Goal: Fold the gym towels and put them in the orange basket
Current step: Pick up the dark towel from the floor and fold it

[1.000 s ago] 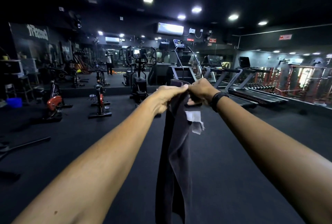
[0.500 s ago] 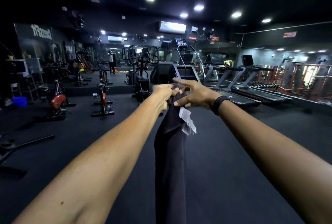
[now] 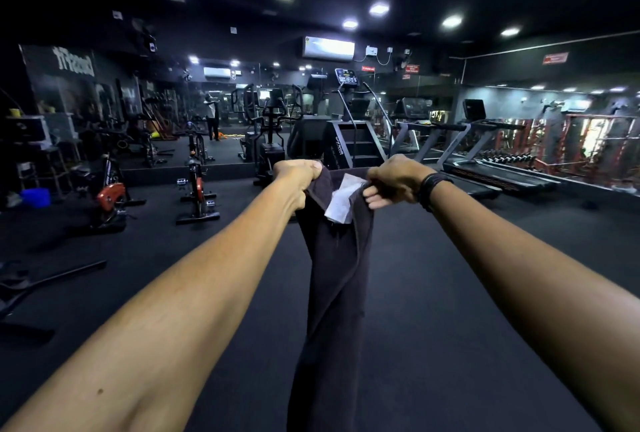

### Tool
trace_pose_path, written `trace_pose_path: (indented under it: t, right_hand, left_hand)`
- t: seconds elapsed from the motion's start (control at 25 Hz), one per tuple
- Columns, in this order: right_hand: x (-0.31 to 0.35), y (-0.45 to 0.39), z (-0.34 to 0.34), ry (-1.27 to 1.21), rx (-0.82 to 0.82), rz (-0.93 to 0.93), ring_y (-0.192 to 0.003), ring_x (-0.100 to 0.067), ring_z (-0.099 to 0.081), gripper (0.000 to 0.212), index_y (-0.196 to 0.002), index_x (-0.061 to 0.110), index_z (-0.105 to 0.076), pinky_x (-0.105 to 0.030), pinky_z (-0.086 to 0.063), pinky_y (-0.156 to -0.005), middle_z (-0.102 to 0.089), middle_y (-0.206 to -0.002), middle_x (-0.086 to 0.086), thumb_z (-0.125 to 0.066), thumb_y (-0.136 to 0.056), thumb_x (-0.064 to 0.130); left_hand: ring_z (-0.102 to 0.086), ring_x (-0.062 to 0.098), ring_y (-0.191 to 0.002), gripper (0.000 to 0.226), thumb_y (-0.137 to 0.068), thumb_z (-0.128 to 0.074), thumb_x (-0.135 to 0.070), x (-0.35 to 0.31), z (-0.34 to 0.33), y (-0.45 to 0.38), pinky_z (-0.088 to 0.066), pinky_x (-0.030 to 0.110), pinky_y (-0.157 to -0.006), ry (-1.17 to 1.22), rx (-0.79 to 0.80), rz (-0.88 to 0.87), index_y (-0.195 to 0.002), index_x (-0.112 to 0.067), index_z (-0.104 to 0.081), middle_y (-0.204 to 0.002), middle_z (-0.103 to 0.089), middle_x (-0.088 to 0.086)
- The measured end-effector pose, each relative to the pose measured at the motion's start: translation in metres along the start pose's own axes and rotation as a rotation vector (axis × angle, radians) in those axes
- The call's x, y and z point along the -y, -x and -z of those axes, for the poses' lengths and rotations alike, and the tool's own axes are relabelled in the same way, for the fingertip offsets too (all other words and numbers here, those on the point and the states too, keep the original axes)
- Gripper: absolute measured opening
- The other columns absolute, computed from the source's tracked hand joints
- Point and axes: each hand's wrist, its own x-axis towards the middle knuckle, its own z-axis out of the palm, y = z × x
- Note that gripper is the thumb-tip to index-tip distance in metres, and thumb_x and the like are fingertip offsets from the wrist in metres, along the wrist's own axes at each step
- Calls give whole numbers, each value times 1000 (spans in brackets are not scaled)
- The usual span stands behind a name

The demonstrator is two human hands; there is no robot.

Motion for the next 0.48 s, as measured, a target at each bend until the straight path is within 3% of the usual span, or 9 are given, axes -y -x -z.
trace_pose_path:
  t: [0.16,0.24,0.32,0.4,0.48]
  right_hand:
    - [8,0,-8,-142,69,-63,-36,-12,-58,26,-77,7,-47,-23,-53,-43,-59,-44,-3,-40,-101,15]
    - [11,0,-19,-127,130,-63,-50,-12,-57,30,-77,10,-47,-21,-53,-46,-60,-54,-4,-37,-104,20]
    - [12,-1,-26,-168,115,-14,-60,-13,-52,29,-79,9,-48,-21,-52,-45,-55,-67,-7,-36,-105,18]
    - [11,-4,-27,-235,89,29,-61,-13,-56,27,-82,7,-52,-22,-53,-46,-59,-69,-7,-38,-104,13]
    - [7,-6,-26,-216,160,30,-52,-10,-60,29,-84,7,-55,-22,-54,-49,-65,-60,-3,-37,-105,15]
  left_hand:
    - [-58,11,-45,28,-86,-58,12,-4,-4,8,-46,17,-36,-37,90,-21,-67,-8,-62,-56,-62,3]
    - [-60,14,-54,22,-87,-58,11,-2,-11,14,-49,16,-43,-117,193,-45,-73,-5,-65,-49,-63,-2]
    - [-62,18,-76,8,-89,-64,-3,1,-13,18,-51,17,-61,-164,298,-76,-94,1,-69,-69,-69,2]
    - [-64,11,-89,34,-82,-75,-17,0,-6,15,-49,14,-74,-299,430,-130,-112,-2,-67,-91,-71,2]
    - [-61,8,-90,48,-70,-84,-12,-5,2,8,-46,17,-80,-670,495,-291,-115,-7,-68,-92,-69,-1]
